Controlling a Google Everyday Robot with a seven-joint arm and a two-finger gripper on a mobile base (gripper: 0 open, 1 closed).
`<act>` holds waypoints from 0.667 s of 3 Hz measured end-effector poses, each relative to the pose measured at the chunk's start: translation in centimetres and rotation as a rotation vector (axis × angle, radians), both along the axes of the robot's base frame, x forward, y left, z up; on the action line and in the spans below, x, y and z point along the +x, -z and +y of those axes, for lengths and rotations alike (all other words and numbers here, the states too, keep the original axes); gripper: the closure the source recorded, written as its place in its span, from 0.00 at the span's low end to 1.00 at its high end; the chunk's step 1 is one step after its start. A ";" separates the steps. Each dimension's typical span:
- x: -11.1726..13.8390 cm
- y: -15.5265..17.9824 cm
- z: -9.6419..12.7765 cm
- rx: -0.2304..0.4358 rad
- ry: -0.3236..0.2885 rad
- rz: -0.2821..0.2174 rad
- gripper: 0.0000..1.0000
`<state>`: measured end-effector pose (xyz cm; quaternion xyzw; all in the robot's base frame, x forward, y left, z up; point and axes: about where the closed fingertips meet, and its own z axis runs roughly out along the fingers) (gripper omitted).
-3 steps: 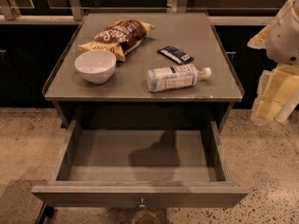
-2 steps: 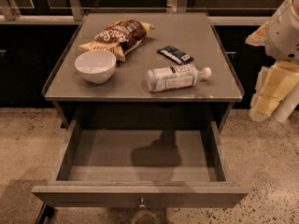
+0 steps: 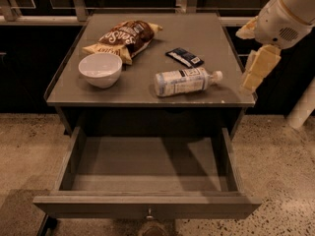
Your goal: Place blue plastic bottle into top drawer
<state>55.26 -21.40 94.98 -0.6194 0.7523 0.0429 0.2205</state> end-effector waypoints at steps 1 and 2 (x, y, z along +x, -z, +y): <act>4.2 2.3 1.5 0.080 -0.025 0.033 0.00; 6.6 4.6 3.6 0.160 -0.026 0.094 0.00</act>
Offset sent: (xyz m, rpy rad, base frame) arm 0.0935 0.0573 -0.0659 0.2524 0.1752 0.0221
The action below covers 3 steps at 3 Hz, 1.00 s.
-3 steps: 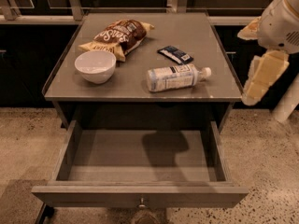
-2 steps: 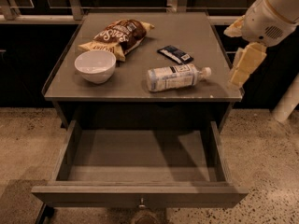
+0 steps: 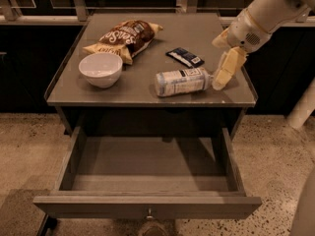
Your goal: Place blue plastic bottle into top drawer
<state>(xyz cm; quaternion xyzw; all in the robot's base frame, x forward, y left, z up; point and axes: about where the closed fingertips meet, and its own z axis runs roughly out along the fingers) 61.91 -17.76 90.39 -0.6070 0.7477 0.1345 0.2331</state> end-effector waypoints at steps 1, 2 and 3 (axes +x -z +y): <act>1.2 2.2 2.7 0.060 0.007 0.081 0.00; 1.7 3.9 5.1 0.081 0.019 0.124 0.00; 1.1 4.2 5.9 0.047 0.031 0.048 0.00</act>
Offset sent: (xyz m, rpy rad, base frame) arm 0.0167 0.0769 -0.0583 0.1000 0.1842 -0.0318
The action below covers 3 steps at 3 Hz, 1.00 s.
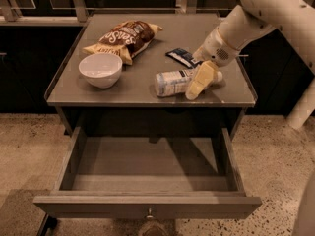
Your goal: Place blue plastic bottle into top drawer
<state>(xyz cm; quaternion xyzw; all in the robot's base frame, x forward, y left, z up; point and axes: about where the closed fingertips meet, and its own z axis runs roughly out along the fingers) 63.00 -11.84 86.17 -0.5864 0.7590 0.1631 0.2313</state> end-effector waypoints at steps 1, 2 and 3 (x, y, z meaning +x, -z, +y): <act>0.1 2.0 0.8 -0.006 0.009 0.001 0.19; 0.1 2.0 0.8 -0.006 0.009 0.001 0.42; 0.1 2.0 0.8 -0.006 0.009 0.001 0.66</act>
Offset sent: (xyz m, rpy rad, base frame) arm 0.0010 0.0076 -0.0192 -0.0072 -0.0017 -0.0090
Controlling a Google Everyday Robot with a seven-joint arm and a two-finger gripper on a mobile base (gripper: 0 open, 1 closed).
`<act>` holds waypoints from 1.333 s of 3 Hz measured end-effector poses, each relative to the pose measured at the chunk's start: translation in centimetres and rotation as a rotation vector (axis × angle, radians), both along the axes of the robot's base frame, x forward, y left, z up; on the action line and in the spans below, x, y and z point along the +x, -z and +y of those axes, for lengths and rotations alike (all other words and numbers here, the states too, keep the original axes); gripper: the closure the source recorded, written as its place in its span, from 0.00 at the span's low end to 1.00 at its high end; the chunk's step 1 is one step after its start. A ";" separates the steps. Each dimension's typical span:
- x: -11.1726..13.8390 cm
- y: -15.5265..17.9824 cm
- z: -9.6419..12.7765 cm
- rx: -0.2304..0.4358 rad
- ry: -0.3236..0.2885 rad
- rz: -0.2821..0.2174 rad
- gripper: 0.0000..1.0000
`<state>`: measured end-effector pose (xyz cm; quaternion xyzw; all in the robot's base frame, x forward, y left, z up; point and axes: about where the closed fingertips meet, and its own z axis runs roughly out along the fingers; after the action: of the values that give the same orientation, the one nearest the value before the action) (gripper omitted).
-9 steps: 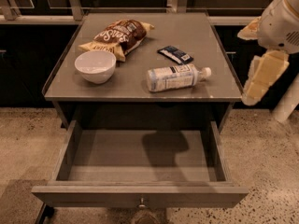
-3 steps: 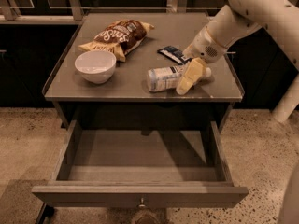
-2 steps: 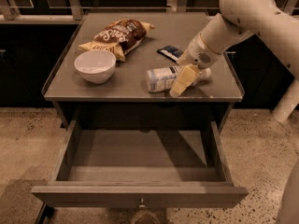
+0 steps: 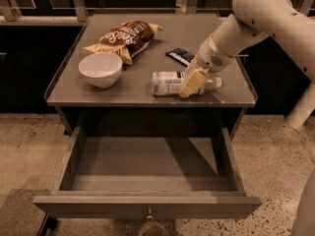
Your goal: Place blue plastic bottle into top drawer
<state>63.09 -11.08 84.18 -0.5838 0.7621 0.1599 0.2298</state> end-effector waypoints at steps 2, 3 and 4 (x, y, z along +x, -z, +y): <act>-2.1 -0.4 -0.8 0.047 0.032 0.028 1.00; -6.7 -2.8 -1.4 0.159 0.128 0.033 1.00; -12.6 -3.5 -2.2 0.291 0.264 0.055 1.00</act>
Offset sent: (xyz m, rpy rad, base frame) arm -0.0539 -0.0243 0.0150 0.1178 0.0640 -0.0870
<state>50.45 -13.24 87.72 -0.4349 0.8068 0.2529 0.3100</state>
